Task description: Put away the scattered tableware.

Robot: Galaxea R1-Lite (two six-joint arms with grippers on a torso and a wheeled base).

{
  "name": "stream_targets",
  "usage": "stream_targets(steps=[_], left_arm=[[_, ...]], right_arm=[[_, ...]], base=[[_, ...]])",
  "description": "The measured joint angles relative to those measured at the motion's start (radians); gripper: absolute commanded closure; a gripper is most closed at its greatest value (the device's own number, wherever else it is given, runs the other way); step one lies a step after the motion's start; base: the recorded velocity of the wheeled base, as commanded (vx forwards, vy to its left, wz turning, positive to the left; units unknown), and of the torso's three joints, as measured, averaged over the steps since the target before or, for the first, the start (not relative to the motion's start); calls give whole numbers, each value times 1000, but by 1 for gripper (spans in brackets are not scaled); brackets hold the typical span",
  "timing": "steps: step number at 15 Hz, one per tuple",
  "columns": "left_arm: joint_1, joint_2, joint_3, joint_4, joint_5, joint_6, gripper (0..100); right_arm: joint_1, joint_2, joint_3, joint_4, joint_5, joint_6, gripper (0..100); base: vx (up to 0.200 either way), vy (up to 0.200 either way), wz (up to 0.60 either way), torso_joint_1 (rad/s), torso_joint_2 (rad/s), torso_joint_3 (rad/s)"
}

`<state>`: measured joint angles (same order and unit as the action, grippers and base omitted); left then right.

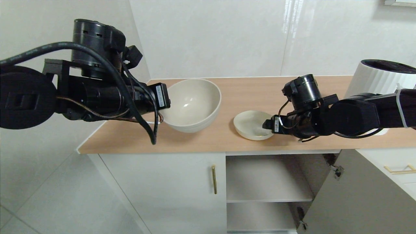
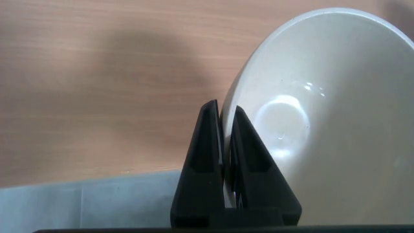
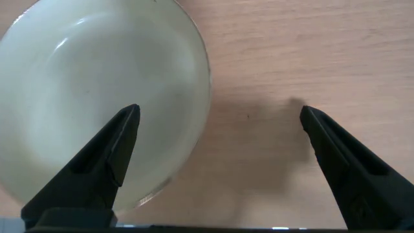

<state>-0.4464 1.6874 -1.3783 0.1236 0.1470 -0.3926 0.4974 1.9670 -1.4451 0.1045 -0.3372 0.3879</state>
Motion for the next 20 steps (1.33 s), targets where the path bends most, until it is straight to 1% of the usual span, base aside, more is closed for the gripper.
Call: stream_targets(steps=[1,4,8,11,13,14,15,18,20], left_arm=[[-1,-3,1,0,1,0,100],[-8,-8,6,-1,1,0,100],[-13,-10,34,0,0,0,100],[-19,-39,81,0,-28,0,100],[-26,-95,144,0,-68,0,100],[-29,-120,180,1,-78,0,100],[-34,-148,224,0,-83,0,100],[-49,-233,367,-3,-86,-4,100],[-63,-299,447,-2,-88,-25,100]], right_arm=[[0,5,-1,-1,0,4,100],[1,9,-6,-6,4,39,100],[1,-3,-2,-22,4,42,100],[1,-36,9,-15,8,43,100],[5,-84,36,-13,20,43,100],[11,-110,57,-13,29,43,100],[16,-144,91,-12,43,42,100],[23,-265,203,4,133,37,100],[28,-355,284,64,177,36,100]], base=[[0,0,0,0,0,0],[0,0,0,0,0,0],[0,0,0,0,0,0],[0,0,0,0,0,0],[0,0,0,0,0,0],[0,0,0,0,0,0],[0,0,0,0,0,0],[0,0,0,0,0,0],[0,0,0,0,0,0]])
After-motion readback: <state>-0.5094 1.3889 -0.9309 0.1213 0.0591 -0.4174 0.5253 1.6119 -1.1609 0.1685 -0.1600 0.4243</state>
